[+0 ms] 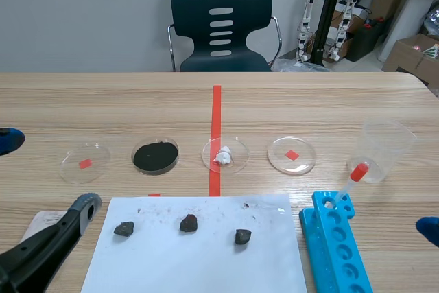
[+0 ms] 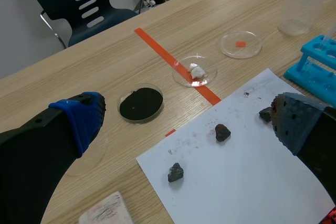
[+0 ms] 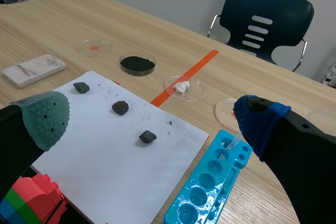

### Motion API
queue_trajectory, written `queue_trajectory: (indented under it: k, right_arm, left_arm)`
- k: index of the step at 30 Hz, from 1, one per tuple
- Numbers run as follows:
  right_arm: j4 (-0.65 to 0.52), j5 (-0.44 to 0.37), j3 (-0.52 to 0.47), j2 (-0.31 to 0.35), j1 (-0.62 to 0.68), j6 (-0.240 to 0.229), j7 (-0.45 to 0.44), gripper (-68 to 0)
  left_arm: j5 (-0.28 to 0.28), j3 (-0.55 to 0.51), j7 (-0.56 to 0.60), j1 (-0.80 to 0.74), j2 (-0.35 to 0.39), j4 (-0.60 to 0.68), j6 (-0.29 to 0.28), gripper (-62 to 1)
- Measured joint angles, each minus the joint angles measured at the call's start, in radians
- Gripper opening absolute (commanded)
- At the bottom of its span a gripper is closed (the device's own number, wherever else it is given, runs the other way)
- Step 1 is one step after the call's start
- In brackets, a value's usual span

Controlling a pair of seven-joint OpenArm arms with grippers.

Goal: Pick up the left mineral with the left hand

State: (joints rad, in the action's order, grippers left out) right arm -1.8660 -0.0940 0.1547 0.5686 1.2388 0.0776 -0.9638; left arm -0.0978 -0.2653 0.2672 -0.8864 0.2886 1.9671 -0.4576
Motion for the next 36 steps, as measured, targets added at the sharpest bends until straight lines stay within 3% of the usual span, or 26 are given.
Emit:
queue_trajectory:
  k: [12, 17, 23, 25, 29, 31, 34, 36]
  right_arm:
    - [0.0, 0.0, 0.0, 0.0, 0.0, 0.0, 0.0, 0.4]
    - [0.0, 0.0, 0.0, 0.0, 0.0, 0.0, 0.0, 0.4]
    - [0.0, 0.0, 0.0, 0.0, 0.0, 0.0, 0.0, 0.4]
    - [0.0, 0.0, 0.0, 0.0, 0.0, 0.0, 0.0, 0.4]
    - [0.0, 0.0, 0.0, 0.0, 0.0, 0.0, 0.0, 0.4]
    - [0.0, 0.0, 0.0, 0.0, 0.0, 0.0, 0.0, 0.4]
    - [0.0, 0.0, 0.0, 0.0, 0.0, 0.0, 0.0, 0.4]
    - [0.0, 0.0, 0.0, 0.0, 0.0, 0.0, 0.0, 0.4]
  left_arm:
    - [-0.002, 0.016, -0.011, 0.002, 0.0, 0.0, 0.0, 1.4]
    - [-0.018, 0.074, -0.211, 0.061, 0.0, 0.0, 0.0, 1.4]
    - [-0.146, 0.179, -0.448, 0.155, 0.0, 0.0, 0.026, 1.4]
    - [-0.181, 0.22, -0.551, 0.189, 0.0, 0.0, 0.106, 1.4]
    - [-0.192, 0.293, -0.743, 0.255, 0.0, 0.0, 0.281, 1.4]
    - [-0.21, 0.335, -0.811, 0.286, 0.0, 0.0, 0.404, 1.4]
    - [-0.217, 0.38, -0.906, 0.329, 0.0, 0.0, 0.634, 1.4]
    - [-0.216, 0.396, -0.953, 0.356, 0.0, 0.0, 0.725, 1.4]
